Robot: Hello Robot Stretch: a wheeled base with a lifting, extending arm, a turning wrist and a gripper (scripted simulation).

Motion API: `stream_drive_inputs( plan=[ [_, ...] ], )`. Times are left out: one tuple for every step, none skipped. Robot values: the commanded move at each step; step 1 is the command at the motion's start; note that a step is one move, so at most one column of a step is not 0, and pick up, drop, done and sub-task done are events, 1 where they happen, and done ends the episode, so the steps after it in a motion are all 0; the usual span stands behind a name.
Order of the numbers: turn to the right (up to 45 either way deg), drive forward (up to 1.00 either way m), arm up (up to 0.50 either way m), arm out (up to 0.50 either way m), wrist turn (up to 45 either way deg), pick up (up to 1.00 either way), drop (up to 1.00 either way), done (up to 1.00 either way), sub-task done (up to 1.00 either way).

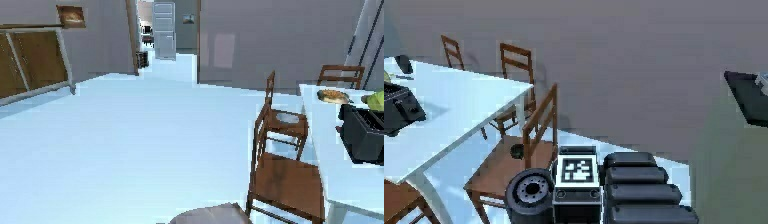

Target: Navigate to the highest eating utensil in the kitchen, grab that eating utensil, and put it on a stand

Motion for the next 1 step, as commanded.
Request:
stream_drive_inputs(
  plan=[
    [-9.0,0.0,0.0,0.0,0.0,0.0,0.0,0.0,0.0]
  ],
)
